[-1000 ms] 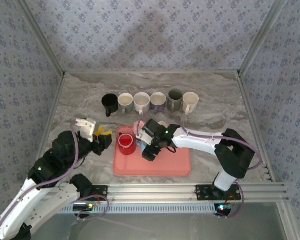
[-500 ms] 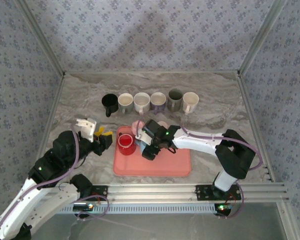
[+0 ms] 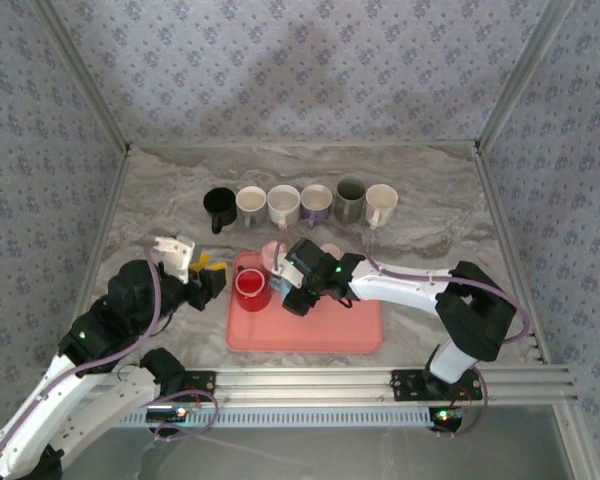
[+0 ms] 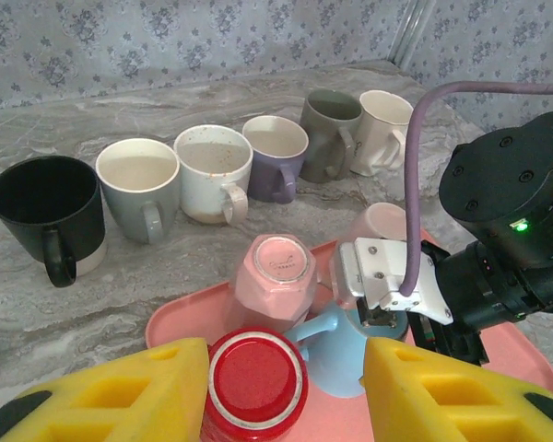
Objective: Turn the mug right side up
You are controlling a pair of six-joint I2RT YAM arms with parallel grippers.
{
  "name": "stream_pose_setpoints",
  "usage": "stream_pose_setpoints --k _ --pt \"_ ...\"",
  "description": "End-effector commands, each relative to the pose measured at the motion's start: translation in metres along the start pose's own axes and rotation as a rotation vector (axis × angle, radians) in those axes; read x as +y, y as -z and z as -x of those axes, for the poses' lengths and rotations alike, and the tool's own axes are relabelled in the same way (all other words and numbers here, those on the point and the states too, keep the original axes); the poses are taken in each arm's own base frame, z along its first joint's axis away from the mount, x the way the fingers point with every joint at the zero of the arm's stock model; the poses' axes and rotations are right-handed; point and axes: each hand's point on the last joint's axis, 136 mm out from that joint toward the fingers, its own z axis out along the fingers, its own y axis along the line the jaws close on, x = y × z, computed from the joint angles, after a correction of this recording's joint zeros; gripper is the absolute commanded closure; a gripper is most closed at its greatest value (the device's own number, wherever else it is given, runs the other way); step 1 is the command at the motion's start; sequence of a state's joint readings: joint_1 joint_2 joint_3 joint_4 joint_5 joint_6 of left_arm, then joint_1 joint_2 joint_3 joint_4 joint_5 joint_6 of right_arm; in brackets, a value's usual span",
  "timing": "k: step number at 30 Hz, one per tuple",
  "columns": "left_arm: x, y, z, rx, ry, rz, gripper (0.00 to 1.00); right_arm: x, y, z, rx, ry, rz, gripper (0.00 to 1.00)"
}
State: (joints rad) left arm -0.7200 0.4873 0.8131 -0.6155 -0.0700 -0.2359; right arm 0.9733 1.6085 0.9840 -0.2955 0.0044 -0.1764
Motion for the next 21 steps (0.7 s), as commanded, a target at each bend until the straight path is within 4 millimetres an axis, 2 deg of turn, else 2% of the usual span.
stream_pose_setpoints --k 1,4,8,12,19,21 --pt "-0.003 -0.002 0.006 -0.019 0.008 -0.015 0.52 -0.001 0.004 0.005 -0.025 -0.006 -0.014 0.23" --pt "-0.003 -0.003 0.005 -0.015 0.007 -0.015 0.52 0.0 0.008 0.007 -0.032 -0.003 -0.011 0.28" --pt "-0.003 -0.005 0.004 -0.007 0.006 -0.012 0.52 0.002 0.018 0.007 -0.033 -0.004 -0.004 0.46" --pt "-0.002 -0.005 0.004 -0.007 0.009 -0.007 0.52 0.004 0.033 0.008 -0.058 -0.001 -0.023 0.51" --pt "-0.006 -0.009 0.001 0.031 0.025 -0.026 0.52 0.012 0.075 0.014 -0.208 0.035 -0.031 0.58" --pt "-0.012 -0.012 -0.001 0.054 0.037 -0.055 0.52 0.012 0.091 0.017 -0.265 0.058 -0.039 0.64"
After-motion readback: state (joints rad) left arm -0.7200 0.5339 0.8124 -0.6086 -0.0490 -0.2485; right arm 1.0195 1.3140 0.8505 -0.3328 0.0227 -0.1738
